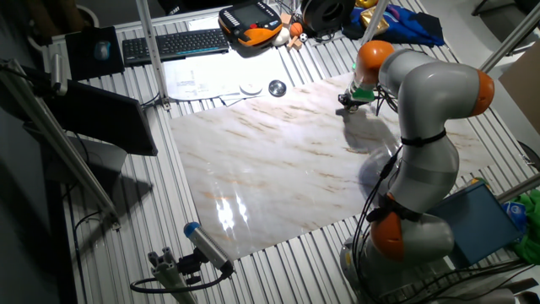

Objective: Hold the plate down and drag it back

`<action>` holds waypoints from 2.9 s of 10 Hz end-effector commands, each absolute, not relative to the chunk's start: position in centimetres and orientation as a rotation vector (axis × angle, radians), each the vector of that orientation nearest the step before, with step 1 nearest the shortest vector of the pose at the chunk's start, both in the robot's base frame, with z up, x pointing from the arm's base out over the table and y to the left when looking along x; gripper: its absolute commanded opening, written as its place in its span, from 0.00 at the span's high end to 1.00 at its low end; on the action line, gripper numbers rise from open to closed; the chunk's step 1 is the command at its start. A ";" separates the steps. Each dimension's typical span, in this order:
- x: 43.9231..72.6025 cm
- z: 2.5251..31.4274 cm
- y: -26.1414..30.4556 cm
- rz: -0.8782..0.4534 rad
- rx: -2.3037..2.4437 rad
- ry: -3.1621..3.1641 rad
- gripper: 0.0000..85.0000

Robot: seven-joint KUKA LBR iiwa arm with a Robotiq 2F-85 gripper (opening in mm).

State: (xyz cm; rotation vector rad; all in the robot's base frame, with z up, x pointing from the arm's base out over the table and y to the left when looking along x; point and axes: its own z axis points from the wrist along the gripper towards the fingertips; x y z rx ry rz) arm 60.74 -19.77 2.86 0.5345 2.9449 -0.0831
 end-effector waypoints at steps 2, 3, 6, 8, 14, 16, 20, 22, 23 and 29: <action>60.7 2.9 -19.8 -0.069 0.480 2.959 1.00; 60.7 2.9 -19.8 -0.076 0.457 2.964 1.00; 60.7 2.9 -19.8 -0.089 0.385 2.980 1.00; 60.7 2.9 -19.8 -0.112 0.346 2.991 1.00; 60.7 2.9 -19.8 -0.200 0.188 3.028 1.00; 60.8 2.7 -19.9 -0.196 0.176 3.031 1.00; 61.1 2.1 -19.8 -0.156 0.175 3.043 1.00; 61.1 2.1 -19.5 -0.140 0.174 3.048 1.00; 61.1 2.1 -19.4 -0.133 0.174 3.048 1.00; 60.9 1.9 -17.9 -0.100 0.202 3.055 1.00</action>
